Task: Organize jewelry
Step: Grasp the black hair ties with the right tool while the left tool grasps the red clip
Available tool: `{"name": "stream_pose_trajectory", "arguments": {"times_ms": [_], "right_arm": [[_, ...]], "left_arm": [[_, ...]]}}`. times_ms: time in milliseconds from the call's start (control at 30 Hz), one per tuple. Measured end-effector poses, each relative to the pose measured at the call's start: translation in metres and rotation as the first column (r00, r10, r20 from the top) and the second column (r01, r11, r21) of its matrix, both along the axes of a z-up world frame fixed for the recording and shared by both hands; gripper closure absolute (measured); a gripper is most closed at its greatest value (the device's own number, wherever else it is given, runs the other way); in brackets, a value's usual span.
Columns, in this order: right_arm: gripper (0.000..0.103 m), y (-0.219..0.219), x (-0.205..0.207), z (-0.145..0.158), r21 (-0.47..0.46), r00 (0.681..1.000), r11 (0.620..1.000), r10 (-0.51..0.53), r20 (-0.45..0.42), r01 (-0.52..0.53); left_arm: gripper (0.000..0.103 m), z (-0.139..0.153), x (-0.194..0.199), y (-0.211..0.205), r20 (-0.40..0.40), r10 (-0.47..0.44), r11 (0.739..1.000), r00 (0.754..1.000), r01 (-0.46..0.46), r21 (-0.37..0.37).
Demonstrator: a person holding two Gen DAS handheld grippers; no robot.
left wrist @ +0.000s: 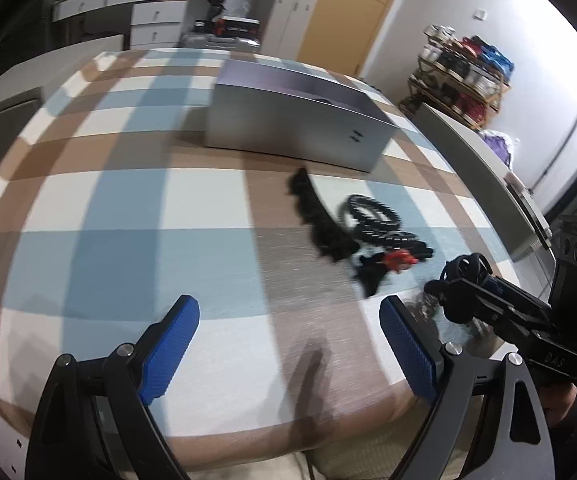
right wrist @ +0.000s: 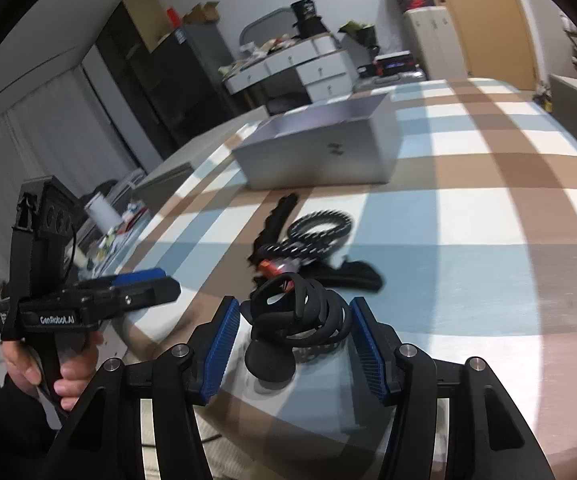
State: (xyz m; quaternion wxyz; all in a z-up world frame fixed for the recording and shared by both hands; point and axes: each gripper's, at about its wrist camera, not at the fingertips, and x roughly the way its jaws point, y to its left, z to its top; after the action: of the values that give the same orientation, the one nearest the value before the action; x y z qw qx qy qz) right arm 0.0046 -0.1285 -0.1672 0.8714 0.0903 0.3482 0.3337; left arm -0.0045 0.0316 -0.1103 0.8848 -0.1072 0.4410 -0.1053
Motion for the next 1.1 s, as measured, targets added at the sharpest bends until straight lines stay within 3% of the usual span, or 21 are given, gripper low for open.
{"name": "stream_pose_trajectory", "arguments": {"times_ms": [433, 767, 933, 1100], "right_arm": [[0.047, -0.05, 0.001, 0.008, 0.041, 0.994, 0.994, -0.102, 0.036, 0.1], [0.047, -0.07, 0.002, 0.009, 0.086, 0.988, 0.986, -0.146, 0.042, 0.142], [0.047, -0.073, -0.001, 0.012, 0.099, 0.988, 0.985, -0.147, 0.057, 0.141], [0.047, -0.073, -0.003, 0.014, 0.109, 0.988, 0.986, -0.138, 0.066, 0.13]], "left_arm": [[0.014, 0.001, 0.021, -0.04, -0.025, -0.086, 0.996, 0.996, 0.086, 0.022], [0.016, 0.004, 0.029, -0.063, 0.012, -0.099, 0.984, 0.995, 0.096, 0.147], [0.05, 0.001, 0.035, -0.066, -0.026, -0.1, 0.981, 0.995, 0.103, 0.162], [0.066, 0.002, 0.036, -0.067, -0.031, -0.107, 0.98, 0.994, 0.111, 0.165]]}}
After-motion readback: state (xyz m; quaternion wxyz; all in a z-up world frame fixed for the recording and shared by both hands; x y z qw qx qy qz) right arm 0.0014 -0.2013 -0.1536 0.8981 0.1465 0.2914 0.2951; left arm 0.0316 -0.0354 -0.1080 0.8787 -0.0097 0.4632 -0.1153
